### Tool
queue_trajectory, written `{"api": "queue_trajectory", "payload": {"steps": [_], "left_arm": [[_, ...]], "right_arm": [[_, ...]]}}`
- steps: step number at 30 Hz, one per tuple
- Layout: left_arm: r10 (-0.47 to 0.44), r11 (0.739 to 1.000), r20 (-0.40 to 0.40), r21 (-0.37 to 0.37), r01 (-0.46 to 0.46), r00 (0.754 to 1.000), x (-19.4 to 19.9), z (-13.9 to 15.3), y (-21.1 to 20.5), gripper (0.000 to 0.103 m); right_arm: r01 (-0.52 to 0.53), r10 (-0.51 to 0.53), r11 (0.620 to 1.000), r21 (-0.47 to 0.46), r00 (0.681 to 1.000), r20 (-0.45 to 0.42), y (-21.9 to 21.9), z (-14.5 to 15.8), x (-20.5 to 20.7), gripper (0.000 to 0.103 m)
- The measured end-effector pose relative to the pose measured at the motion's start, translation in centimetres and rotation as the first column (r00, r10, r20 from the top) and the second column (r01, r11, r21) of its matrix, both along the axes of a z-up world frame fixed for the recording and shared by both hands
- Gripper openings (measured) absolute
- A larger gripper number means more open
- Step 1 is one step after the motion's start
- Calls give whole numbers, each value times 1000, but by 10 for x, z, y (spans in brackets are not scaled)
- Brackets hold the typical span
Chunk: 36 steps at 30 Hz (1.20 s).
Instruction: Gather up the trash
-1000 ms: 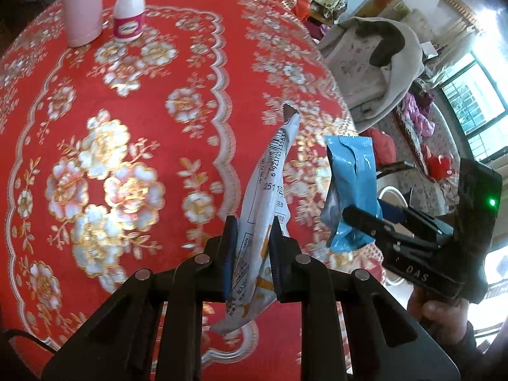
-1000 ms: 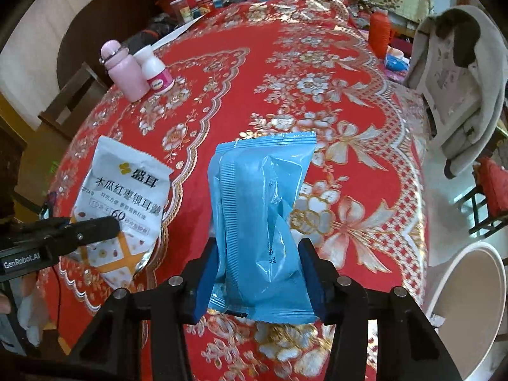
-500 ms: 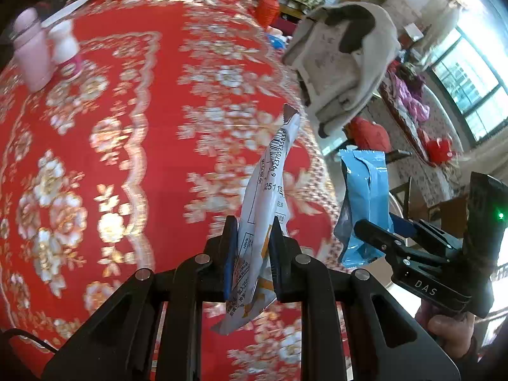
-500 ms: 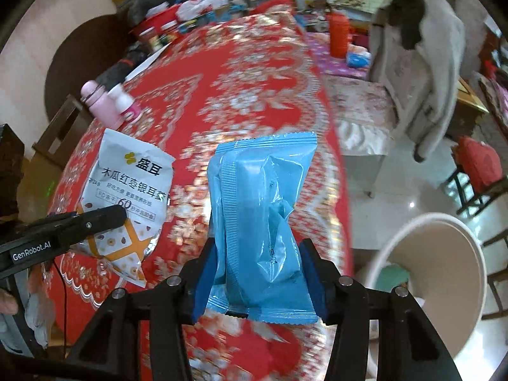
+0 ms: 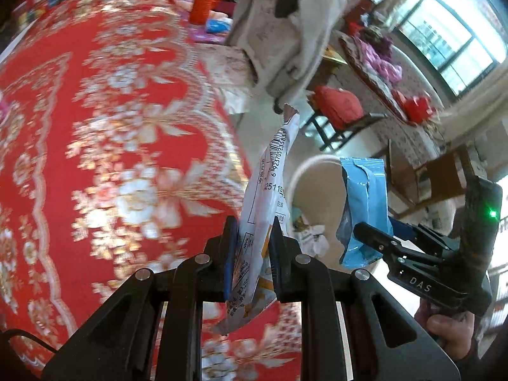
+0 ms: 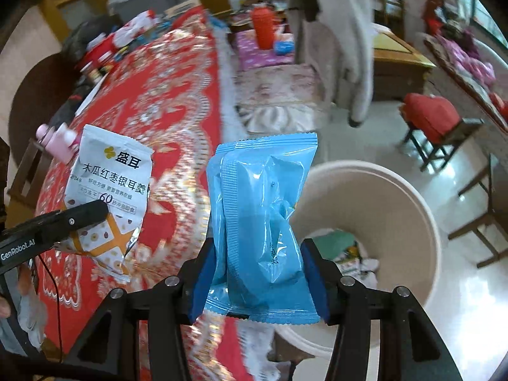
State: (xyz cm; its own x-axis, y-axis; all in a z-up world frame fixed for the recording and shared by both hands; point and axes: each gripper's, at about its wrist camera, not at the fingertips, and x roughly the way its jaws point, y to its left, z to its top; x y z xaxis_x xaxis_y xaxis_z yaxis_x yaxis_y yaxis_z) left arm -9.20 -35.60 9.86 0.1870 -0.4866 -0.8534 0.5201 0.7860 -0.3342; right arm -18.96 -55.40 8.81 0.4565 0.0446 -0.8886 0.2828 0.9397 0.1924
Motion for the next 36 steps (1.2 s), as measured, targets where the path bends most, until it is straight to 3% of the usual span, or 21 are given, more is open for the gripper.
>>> {"api": "queue_trajectory", "payload": {"steps": [9,15,16,19,20,25,30,36], "left_arm": [[-90,996,-30,2,90,995,-23,-18,-69,17],[-125,992,-43,-7,124,991,-33,-30,-102,22],[-131,991,-38,-5,131,991,-35,-31,-104,27],[-145,989,-13,-17,145,989,-42,-30,-111,54],[-146,989,-1,-28,146,989,-44,-29,-111,58],[-133,991,50,-9,134,990,-47,-24,-112,58],[-116,993,84,9,116,990,-50,-14,-107,58],[-111,994,199,7,112,974,-59,11,-102,58]], "right_arm": [[121,-119,992,20,990,-71,-56,-25,-29,57],[180,-176,983,36,980,-95,-82,-36,-41,70],[188,-184,981,41,978,-95,-86,-37,-45,71],[197,-193,979,47,978,-84,-90,-36,-53,75],[201,-196,979,46,977,-83,-90,-35,-56,75],[232,-229,972,45,972,-51,-92,-28,-66,75],[256,-256,967,-17,967,14,-88,-8,-72,75],[275,-266,958,-85,959,98,-80,19,-74,75]]}}
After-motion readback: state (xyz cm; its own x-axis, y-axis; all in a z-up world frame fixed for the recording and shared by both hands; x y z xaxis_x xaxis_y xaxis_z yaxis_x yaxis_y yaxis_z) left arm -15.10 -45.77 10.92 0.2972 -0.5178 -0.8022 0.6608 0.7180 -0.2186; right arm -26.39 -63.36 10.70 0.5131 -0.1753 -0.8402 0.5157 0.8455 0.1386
